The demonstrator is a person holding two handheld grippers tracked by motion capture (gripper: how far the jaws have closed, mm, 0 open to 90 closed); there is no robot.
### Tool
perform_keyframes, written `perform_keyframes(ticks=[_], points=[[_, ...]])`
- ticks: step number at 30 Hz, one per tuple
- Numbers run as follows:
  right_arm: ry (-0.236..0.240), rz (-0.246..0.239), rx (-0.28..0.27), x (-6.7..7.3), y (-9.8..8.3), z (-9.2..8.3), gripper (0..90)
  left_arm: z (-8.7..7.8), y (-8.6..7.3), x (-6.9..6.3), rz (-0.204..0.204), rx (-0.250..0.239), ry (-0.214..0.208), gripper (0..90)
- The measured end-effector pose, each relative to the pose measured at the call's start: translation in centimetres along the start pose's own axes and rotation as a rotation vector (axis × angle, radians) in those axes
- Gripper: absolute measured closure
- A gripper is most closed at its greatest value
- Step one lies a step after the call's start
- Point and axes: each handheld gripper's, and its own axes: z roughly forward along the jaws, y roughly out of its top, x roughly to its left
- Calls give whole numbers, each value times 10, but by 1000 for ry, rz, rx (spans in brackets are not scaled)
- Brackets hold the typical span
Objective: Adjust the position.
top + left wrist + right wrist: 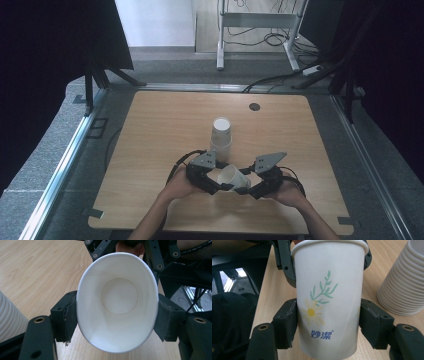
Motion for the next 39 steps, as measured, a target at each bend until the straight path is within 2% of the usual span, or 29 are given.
perform_keyframes(ticks=[4,10,16,19,21,24,29,35,39], points=[[-5,-6,45,0,4,-1,267,0,1,0,6,12,6,288],[-23,-31,152,0,14,1,266,3,4,-1,32,57,18,288],[-29,-85,288,2,26,11,286,8,6,-3,59,101,24,287],[-16,-109,326,2,30,15,343,9,7,-4,62,106,30,287],[-22,-100,337,3,32,16,353,8,7,-4,61,102,33,288],[-11,-67,294,2,29,14,362,5,6,-2,43,69,24,283],[-6,-31,171,1,21,10,363,2,6,0,-2,17,10,245],[-1,15,41,-1,11,7,361,1,8,1,-19,-26,11,233],[-3,32,-5,-1,6,8,360,0,8,2,-19,-35,14,258]])
